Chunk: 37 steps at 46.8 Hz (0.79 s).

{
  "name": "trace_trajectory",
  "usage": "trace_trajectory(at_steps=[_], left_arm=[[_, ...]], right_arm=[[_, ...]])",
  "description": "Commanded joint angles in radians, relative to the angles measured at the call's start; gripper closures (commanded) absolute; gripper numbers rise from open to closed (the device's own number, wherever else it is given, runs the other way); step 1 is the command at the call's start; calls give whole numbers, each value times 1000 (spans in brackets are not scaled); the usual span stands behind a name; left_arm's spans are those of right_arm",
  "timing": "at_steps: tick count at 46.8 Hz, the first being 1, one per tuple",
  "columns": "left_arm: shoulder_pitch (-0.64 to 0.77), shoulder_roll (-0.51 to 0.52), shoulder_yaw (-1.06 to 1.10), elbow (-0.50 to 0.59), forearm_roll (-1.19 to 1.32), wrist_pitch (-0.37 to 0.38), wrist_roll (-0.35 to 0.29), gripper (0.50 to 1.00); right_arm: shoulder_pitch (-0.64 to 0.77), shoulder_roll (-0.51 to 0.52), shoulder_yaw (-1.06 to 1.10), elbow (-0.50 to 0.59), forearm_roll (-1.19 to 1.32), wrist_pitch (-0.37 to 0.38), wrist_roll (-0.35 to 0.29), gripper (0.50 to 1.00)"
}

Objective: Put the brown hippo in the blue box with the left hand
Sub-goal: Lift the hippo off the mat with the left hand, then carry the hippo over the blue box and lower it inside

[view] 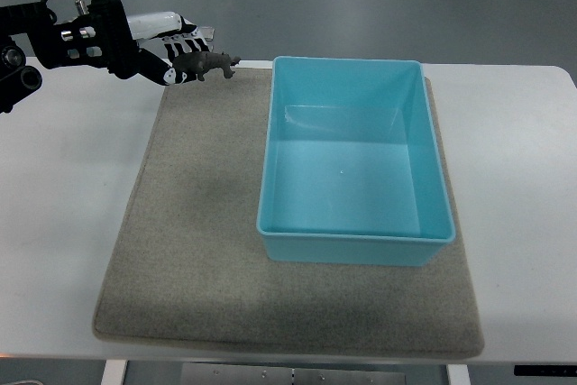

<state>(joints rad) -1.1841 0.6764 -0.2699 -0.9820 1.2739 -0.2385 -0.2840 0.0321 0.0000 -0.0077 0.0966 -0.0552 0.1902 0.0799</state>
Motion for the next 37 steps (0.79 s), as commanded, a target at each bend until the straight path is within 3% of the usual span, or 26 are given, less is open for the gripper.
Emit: trace_trajectory(at_steps=[1,13,28,37], left_arm=[[-41,2,0,-24,-1,-31,2,1000],[-106,-20,1,-124,-1,-58,16,1000],[-89,-248,15,-106,24,-44,77,1000],[-62,-324,24,-78,41,-39,101,1000]], right_arm=[[0,0,0,0,0,0,0,564],[0,0,0,0,0,0,0,564],[0,0,0,0,0,0,0,564],[0,0,0,0,0,0,0,564]])
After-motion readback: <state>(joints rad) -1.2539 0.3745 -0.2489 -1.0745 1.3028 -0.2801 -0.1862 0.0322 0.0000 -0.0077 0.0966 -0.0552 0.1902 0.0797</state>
